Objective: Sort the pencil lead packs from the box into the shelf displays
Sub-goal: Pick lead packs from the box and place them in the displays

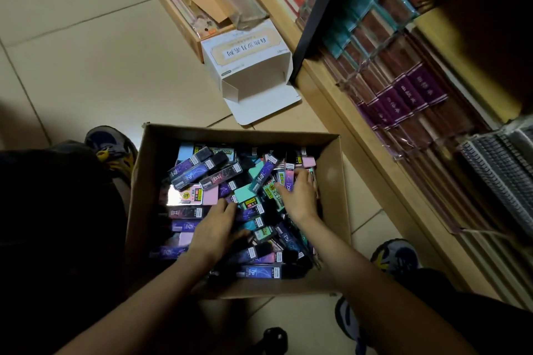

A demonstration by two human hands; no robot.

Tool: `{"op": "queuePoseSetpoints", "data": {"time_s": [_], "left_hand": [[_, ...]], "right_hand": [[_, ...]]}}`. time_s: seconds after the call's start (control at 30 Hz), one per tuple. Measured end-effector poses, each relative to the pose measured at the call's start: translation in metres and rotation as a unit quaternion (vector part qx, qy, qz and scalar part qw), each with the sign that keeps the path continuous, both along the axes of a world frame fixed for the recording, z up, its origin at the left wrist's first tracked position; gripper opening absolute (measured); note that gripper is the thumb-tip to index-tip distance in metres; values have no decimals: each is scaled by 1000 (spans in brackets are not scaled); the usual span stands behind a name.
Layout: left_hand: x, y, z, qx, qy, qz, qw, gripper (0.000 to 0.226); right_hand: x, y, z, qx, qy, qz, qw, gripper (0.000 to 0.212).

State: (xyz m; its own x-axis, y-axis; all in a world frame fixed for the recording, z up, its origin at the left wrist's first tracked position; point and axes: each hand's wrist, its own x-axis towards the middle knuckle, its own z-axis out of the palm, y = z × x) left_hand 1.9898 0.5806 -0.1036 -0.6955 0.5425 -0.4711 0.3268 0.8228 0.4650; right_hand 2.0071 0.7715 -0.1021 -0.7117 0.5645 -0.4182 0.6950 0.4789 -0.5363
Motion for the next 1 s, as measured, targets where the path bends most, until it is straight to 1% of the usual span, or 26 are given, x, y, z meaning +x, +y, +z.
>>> {"op": "queuePoseSetpoints", "data": {"time_s": [0.07,0.23,0.37,0.43,0.47,0.53,0.6,0.67,0.73,0.87,0.93,1.0], "left_hand": [[-2,0,1,6,-7,20,1000,49],[-6,-7,4,8,-31,44,998,46],[-12,-6,5,-29,-73,7,997,45],[-15,-2,5,-54,-86,-15,995,50],[-16,-1,5,-65,-90,-26,994,54],[-15,2,4,-83,-90,-46,991,57],[-14,4,3,-87,-98,-48,990,51],[-14,3,2,-76,-117,-38,989,45],[-15,0,2,-52,-136,-9,989,38],[-12,-5,5,34,-195,114,974,24],[-9,-9,8,75,-198,168,963,15],[-8,-13,10,108,-204,224,947,10]], "right_hand": [[-4,-3,-2,22,-16,40,999,57],[9,-5,-5,61,-28,117,991,40],[28,-1,0,38,-31,160,986,32],[33,-2,2,48,-48,182,981,28],[34,-3,3,59,-58,185,979,26],[33,-8,5,61,-65,160,983,25],[30,-11,7,41,-62,124,990,24],[28,-10,9,18,-71,113,991,23],[28,-6,11,-17,-90,129,987,22],[29,7,15,-92,-112,180,973,20],[30,15,17,-130,-129,216,959,28],[32,21,18,-155,-164,254,941,42]]}}
